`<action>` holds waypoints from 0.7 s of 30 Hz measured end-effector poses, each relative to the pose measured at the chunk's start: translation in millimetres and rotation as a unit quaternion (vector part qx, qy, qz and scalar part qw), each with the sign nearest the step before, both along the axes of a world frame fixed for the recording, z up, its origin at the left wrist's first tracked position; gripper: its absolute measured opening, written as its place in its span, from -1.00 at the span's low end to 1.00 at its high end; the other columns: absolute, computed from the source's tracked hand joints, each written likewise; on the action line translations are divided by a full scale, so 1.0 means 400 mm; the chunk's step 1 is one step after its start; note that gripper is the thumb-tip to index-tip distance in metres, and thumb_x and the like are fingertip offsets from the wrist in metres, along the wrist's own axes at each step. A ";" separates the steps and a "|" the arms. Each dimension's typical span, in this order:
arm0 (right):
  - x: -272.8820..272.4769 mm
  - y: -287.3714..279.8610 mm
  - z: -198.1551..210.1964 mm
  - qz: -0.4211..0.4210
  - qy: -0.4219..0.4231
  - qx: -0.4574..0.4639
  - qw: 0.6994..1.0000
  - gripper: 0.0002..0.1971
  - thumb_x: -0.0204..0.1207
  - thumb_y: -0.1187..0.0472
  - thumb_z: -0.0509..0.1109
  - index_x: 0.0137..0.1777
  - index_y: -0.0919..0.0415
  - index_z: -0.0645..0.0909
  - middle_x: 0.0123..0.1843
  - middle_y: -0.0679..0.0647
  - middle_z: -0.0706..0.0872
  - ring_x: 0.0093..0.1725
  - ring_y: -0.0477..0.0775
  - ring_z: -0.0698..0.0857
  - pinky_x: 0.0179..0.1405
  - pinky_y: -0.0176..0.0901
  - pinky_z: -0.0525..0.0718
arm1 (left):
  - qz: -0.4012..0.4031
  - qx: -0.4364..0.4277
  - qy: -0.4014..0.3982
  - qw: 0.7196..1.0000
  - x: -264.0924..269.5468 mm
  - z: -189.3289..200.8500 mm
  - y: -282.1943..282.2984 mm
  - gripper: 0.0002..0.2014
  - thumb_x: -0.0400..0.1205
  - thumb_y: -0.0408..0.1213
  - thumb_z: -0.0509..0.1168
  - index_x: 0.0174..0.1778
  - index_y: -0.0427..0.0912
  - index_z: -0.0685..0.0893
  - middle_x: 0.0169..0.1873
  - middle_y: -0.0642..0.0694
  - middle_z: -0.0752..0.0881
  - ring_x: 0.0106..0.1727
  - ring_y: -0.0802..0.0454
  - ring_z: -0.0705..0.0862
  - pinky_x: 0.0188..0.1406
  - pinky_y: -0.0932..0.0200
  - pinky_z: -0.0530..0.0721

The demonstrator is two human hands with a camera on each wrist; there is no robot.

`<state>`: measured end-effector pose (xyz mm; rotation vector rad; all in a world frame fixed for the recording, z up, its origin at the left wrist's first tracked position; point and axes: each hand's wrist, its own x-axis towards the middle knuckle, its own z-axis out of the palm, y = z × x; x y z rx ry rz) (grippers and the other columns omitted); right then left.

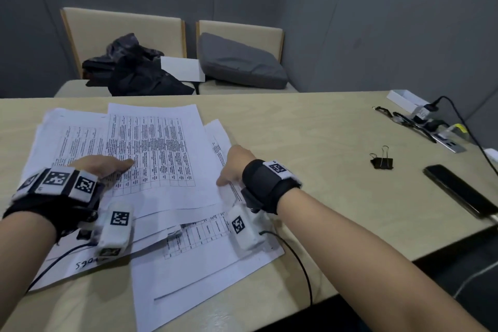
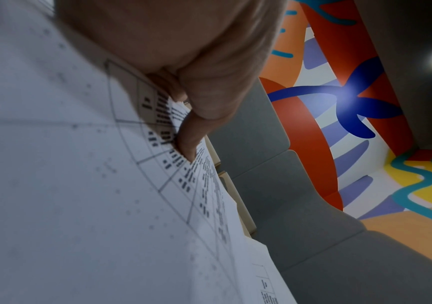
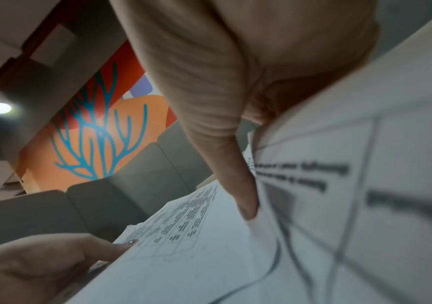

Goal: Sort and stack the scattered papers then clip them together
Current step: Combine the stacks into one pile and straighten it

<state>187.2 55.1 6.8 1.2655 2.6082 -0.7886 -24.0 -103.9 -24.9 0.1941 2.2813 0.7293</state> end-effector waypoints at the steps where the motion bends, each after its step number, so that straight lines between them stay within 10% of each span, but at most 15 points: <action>1: 0.004 0.001 -0.003 -0.003 0.009 -0.011 1.000 -0.66 0.32 0.23 0.62 -0.06 0.34 0.55 -0.12 0.14 0.63 -0.09 0.18 0.63 -0.26 -0.14 0.58 | -0.005 -0.005 0.004 1.000 0.006 0.003 0.001 -0.43 0.63 0.05 0.26 -0.58 -0.24 0.33 -0.86 -0.12 0.35 -0.85 0.07 0.28 -0.65 0.28 0.27; 6: 0.018 -0.002 -0.015 -0.020 0.035 -0.051 0.998 -0.67 0.33 0.23 0.60 -0.02 0.34 0.58 -0.02 0.19 0.70 0.03 0.24 0.72 -0.06 -0.05 0.69 | -0.037 -0.028 0.012 0.999 0.008 0.005 -0.004 -0.44 0.65 0.07 0.23 -0.54 -0.30 0.40 -0.85 -0.15 0.40 -0.88 0.02 0.34 -0.66 0.26 0.32; 10: 0.010 -0.047 -0.032 0.006 -0.010 0.023 1.000 -0.67 0.43 0.19 0.41 0.12 0.26 0.42 0.28 0.24 0.44 0.30 0.29 0.44 0.24 0.10 0.57 | -0.041 -0.048 0.036 0.997 -0.001 -0.007 -0.015 -0.31 0.56 0.17 0.30 0.07 -0.56 0.65 -0.47 -0.37 0.65 -0.63 -0.06 0.44 -0.55 0.22 0.41; 13: -0.007 -0.073 -0.046 0.028 -0.032 0.049 0.998 -0.47 0.50 0.21 0.35 0.43 0.31 0.28 0.42 0.32 0.36 0.41 0.32 0.34 0.36 0.12 0.47 | -0.039 -0.042 0.038 0.998 0.005 -0.007 -0.011 -0.43 0.59 0.15 0.28 -0.41 -0.37 0.54 -0.53 -0.28 0.57 -0.58 -0.06 0.41 -0.52 0.18 0.37; 18: -0.036 -0.069 -0.033 0.006 -0.002 -0.016 1.000 -0.37 0.41 0.24 0.52 0.39 0.41 0.31 0.26 0.24 0.49 0.20 0.28 0.60 -0.25 -0.13 0.57 | -0.048 -0.045 0.052 0.996 0.014 0.001 -0.009 -0.44 0.61 0.12 0.25 -0.45 -0.33 0.48 -0.52 -0.25 0.54 -0.54 -0.09 0.47 -0.52 0.16 0.40; 21: -0.029 -0.046 -0.038 0.003 0.041 -0.067 0.997 -0.41 0.32 0.15 0.60 0.26 0.37 0.43 -0.02 0.14 0.62 -0.09 0.16 0.64 -0.49 -0.22 0.50 | -0.072 -0.061 0.083 0.992 0.016 0.003 -0.009 -0.42 0.61 0.16 0.22 -0.25 -0.42 0.63 -0.19 -0.41 0.73 -0.28 -0.25 0.67 -0.26 0.03 0.58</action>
